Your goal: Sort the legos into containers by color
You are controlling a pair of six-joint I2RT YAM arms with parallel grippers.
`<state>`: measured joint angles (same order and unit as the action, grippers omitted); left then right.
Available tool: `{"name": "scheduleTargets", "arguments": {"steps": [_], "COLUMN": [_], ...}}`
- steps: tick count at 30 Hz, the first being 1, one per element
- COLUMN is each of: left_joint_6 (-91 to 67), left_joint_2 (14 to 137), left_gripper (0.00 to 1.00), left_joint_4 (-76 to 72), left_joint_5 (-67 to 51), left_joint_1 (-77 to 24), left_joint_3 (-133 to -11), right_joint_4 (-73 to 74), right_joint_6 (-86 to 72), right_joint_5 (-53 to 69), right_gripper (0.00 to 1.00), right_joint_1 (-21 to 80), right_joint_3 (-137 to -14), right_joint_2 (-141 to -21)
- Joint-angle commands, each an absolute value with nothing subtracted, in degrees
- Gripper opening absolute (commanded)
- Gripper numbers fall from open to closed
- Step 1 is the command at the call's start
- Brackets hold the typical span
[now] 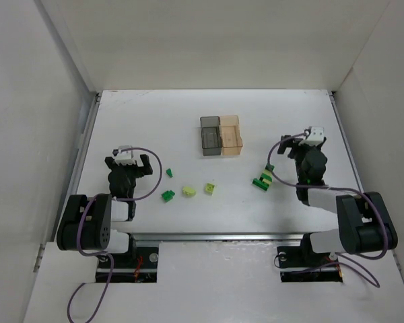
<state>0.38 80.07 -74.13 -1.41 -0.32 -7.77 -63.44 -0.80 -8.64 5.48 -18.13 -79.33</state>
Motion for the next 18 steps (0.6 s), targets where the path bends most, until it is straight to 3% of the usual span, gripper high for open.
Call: {"name": "scheduleTargets", "arguments": {"steps": [1, 2, 7, 9, 11, 15, 18], "left_joint_6": [0.00, 0.78, 3.25, 5.33, 13.67, 24.59, 38.95], "left_joint_2": [78.93, 79.53, 76.21, 69.40, 66.89, 66.88, 66.88], "left_gripper": [1.00, 1.00, 1.00, 1.00, 1.00, 1.00, 1.00], "left_joint_4": [-87.01, -87.01, -83.53, -67.69, -42.60, -27.88, -18.68], "left_joint_5": [-1.23, -1.23, -6.59, -8.77, -22.01, -26.11, -24.87], "left_joint_1": [-0.62, -0.62, -1.14, -1.14, -1.14, -1.67, -1.67], "left_joint_3": [-8.96, -8.96, -9.49, -18.21, -28.51, -43.40, -47.80], "right_joint_4": [-47.26, -37.97, -21.82, -16.56, -12.76, -10.46, -7.41], "right_joint_6": [-0.18, 1.04, 10.09, 15.26, 19.05, 33.90, 29.03], "right_joint_5": [-8.79, -8.79, -9.65, -11.94, -15.62, -28.62, -36.46], "right_gripper": [1.00, 1.00, 1.00, 1.00, 1.00, 1.00, 1.00], "right_joint_1": [6.33, 6.33, 10.70, 13.08, 17.20, 27.05, 31.80], "right_joint_3": [-32.19, -35.56, -52.09, -59.04, -66.05, -73.19, -79.52], "right_joint_2": [-74.98, -74.97, -76.73, -77.42, -78.66, -82.26, -86.21]}}
